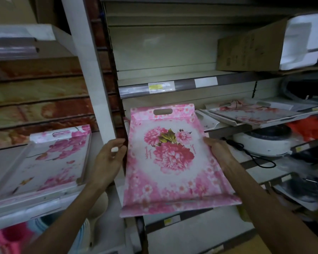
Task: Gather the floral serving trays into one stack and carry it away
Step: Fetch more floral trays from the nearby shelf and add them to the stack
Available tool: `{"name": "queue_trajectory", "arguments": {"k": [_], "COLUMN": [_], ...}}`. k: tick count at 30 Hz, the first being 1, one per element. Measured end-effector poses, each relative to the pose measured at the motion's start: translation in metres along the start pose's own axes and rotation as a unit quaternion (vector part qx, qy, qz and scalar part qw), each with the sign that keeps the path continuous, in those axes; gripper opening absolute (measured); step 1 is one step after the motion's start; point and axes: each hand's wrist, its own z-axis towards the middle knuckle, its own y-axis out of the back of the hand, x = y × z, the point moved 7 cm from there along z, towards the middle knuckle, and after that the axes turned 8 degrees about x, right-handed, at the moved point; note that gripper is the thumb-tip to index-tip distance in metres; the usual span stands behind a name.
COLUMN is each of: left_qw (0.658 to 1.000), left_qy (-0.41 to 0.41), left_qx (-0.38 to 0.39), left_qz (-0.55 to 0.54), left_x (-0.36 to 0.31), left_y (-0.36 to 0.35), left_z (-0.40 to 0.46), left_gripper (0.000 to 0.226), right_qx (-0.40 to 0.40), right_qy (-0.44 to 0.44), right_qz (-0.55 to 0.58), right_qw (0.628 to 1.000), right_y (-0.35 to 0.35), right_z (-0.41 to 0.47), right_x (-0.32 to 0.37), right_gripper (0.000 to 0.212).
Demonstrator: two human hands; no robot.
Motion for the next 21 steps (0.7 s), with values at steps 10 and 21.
{"name": "queue_trajectory", "arguments": {"k": [10,21], "left_qw": [0.978,0.970], "left_qy": [0.116,0.135], "left_qx": [-0.002,-0.189], "left_qz": [-0.171,-0.077], "left_x": [0.046,0.072], "left_y": [0.004,0.123], "left_z": [-0.041,-0.098], "left_gripper": [0.029,0.021], "right_qx": [0.081,0.189], "right_qy": [0.027,0.000], "right_qz": [0.052,0.043], "right_qw": [0.995,0.981], "right_y": [-0.063,-0.206], "right_z": [-0.018,-0.017], "right_x": [-0.033,-0.052], "right_gripper": [0.018,0.018]}}
